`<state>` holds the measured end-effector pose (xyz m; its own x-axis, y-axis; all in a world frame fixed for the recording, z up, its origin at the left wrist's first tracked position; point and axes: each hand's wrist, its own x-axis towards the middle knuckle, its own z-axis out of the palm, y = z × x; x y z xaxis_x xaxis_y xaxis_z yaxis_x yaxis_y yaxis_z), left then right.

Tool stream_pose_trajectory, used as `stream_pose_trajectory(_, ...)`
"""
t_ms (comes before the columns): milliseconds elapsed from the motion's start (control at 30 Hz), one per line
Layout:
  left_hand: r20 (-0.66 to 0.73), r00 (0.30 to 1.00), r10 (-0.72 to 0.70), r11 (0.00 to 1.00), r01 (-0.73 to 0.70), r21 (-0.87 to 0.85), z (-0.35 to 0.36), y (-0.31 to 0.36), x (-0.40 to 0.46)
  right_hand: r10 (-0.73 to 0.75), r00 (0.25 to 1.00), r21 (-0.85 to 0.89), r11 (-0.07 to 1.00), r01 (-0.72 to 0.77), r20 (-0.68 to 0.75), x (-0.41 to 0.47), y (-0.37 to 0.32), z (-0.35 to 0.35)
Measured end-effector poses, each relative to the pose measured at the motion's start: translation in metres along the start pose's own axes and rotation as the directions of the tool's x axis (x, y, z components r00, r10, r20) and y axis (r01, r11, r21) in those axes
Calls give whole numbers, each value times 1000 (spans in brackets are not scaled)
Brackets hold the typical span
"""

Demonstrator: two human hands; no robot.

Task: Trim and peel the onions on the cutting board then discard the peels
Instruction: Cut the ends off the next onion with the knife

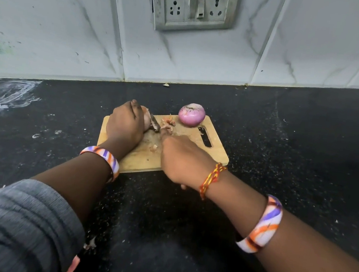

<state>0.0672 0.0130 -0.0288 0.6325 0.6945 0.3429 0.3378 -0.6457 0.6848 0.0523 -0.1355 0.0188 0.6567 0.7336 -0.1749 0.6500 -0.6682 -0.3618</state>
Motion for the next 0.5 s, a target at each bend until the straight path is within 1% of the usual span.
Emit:
stream_pose_trajectory(100, -9, 1000, -7, 999, 6, -32, 0, -1, -2, 16, 995, 124, 992, -4, -96, -2, 8, -15)
stream_pose_trajectory(233, -4, 1000, -21, 1000, 21, -21, -1, 3, -3, 7, 994, 268, 963, 22, -108, -4, 2, -22)
stream_pose_trajectory(400, -1, 1000, -22, 1000, 22, 6, 0, 5, -6, 6, 996, 308, 951, 20, -84, 2, -11, -10)
stream_pose_trajectory(500, -3, 1000, -28, 1000, 28, -4, 0, 5, -4, -11, 995, 273, 961, 38, -102, 5, -14, -7)
